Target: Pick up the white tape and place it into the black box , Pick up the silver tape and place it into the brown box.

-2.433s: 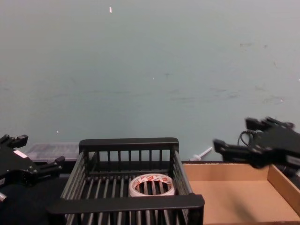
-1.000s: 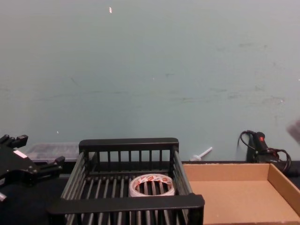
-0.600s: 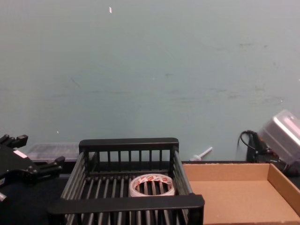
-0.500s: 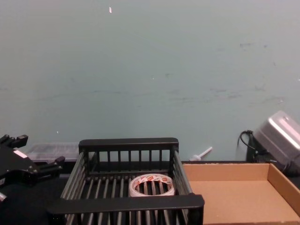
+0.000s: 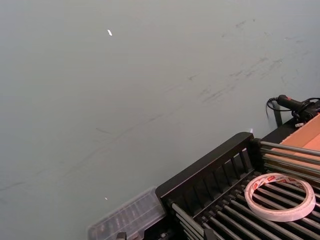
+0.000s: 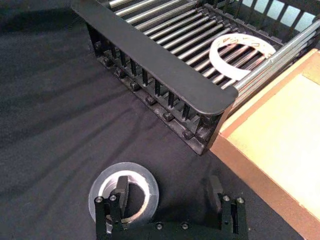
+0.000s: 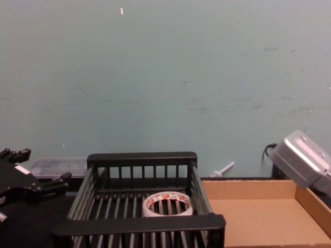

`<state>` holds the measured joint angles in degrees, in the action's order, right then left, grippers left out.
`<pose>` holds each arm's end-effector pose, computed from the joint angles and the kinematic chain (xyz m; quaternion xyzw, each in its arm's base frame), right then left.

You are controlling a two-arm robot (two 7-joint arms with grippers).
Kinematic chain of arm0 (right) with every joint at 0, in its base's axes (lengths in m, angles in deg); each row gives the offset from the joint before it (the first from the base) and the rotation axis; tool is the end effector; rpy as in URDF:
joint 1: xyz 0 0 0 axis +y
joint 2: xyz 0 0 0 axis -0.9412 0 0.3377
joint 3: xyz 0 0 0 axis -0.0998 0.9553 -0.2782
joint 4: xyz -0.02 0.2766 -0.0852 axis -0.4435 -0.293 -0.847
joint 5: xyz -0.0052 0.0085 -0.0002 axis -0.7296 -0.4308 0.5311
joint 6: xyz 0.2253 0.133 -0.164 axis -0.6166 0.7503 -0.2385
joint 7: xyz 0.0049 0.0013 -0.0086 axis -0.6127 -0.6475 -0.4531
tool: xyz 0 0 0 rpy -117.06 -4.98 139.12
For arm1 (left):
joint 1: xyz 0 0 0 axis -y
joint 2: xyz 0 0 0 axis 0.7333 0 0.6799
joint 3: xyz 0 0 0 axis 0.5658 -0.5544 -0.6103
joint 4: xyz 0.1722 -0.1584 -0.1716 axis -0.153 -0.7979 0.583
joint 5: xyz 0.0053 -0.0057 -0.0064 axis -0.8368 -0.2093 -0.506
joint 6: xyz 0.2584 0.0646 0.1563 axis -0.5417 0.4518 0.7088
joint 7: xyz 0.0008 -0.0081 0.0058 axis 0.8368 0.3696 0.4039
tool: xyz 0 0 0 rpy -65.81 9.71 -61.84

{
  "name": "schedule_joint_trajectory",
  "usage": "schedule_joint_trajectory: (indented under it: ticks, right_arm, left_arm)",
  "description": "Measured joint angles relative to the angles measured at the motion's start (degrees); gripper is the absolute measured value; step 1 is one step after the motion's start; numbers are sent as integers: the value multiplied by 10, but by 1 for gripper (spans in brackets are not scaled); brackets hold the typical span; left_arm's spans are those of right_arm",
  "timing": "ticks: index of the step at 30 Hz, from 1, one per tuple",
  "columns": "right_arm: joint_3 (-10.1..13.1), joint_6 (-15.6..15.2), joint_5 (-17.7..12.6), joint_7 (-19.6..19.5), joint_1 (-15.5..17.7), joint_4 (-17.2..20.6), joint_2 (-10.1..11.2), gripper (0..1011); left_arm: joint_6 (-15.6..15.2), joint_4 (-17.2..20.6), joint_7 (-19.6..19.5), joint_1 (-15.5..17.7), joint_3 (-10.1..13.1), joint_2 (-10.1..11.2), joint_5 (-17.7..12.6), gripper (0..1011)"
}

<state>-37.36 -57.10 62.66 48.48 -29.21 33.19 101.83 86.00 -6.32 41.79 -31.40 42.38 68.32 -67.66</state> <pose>0.3337 0.0066 -0.2747 -0.2848 0.0759 -0.3172 0.9014 0.3581 0.0827 -0.3024 0.1416 -0.1324 0.5799 0.7913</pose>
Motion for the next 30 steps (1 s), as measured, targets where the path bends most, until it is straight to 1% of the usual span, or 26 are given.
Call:
schedule_joint_trajectory:
  ticks: [15, 21, 22, 24, 25, 27, 30]
  right_arm:
    - [-1, 0, 2, 0, 0, -1, 1, 993]
    - [-1, 0, 1, 0, 0, -1, 1, 870]
    - [-1, 0, 1, 0, 0, -1, 1, 821]
    - [-1, 0, 1, 0, 0, -1, 1, 786]
    - [-1, 1, 1, 0, 0, -1, 1, 732]
    - [-1, 1, 1, 0, 0, -1, 1, 691]
    - [-1, 1, 1, 0, 0, -1, 1, 591]
  left_arm:
    - [0, 0, 0, 0, 0, 0, 0, 1001]
    - [0, 0, 0, 0, 0, 0, 0, 1001]
    - [0, 0, 0, 0, 0, 0, 0, 1001]
    - [0, 0, 0, 0, 0, 0, 0, 1001]
    - [0, 0, 0, 0, 0, 0, 0, 1001]
    - [0, 0, 0, 0, 0, 0, 0, 1001]
    - [0, 0, 0, 0, 0, 0, 0, 1001]
